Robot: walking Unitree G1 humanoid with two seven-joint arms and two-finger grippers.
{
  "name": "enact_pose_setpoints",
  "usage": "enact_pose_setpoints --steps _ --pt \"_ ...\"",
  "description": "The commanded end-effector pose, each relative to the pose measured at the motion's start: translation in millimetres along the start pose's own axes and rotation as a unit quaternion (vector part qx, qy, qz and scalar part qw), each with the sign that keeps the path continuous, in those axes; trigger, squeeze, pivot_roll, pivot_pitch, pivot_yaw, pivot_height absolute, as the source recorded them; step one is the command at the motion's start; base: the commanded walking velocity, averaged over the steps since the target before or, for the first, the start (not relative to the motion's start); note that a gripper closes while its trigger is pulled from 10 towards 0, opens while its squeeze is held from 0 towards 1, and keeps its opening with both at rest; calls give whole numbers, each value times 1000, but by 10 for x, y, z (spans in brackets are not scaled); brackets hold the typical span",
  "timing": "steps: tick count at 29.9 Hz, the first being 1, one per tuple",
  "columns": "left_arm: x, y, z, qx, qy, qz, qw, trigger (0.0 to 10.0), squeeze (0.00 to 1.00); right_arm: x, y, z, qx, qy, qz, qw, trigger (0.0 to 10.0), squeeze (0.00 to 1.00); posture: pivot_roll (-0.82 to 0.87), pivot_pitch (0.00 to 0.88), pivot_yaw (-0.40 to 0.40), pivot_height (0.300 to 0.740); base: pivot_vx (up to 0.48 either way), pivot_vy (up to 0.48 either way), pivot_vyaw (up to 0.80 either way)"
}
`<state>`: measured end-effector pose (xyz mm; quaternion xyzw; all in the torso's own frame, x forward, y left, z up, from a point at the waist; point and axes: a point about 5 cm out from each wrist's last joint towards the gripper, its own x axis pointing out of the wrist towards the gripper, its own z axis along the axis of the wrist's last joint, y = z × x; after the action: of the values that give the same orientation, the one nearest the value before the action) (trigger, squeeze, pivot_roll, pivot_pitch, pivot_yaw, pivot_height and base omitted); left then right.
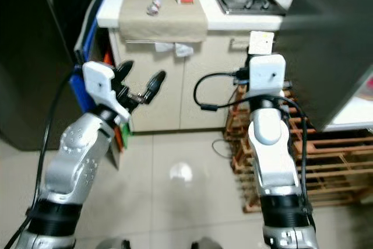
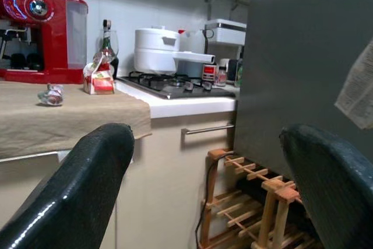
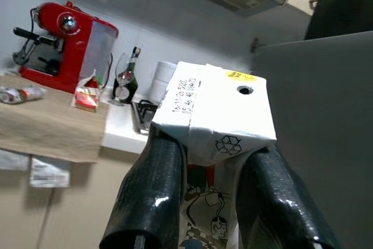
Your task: Restocking fridge
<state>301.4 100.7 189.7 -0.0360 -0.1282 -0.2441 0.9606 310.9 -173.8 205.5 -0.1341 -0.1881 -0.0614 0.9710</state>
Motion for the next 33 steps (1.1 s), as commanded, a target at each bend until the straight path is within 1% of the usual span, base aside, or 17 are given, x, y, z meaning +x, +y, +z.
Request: enact_pose_setpoints --steps 1,10,19,33 --pt "13 39 52 12 -8 9 1000 10000 0 18 37 32 1 -6 7 1000 10000 0 -69 0 -14 711 0 -465 0" --pt "24 22 65 12 -11 9 1000 10000 0 20 37 28 2 -6 7 1000 10000 0 -71 0 -11 711 0 -466 0" --pt "34 39 58 15 -6 9 1000 10000 0 20 59 33 8 -8 8 1000 10000 0 -69 0 -6 711 0 -466 0" --pt "60 43 53 24 -4 4 1000 10000 0 9 31 18 3 -8 5 1000 10000 0 -75 0 -2 711 0 -464 0"
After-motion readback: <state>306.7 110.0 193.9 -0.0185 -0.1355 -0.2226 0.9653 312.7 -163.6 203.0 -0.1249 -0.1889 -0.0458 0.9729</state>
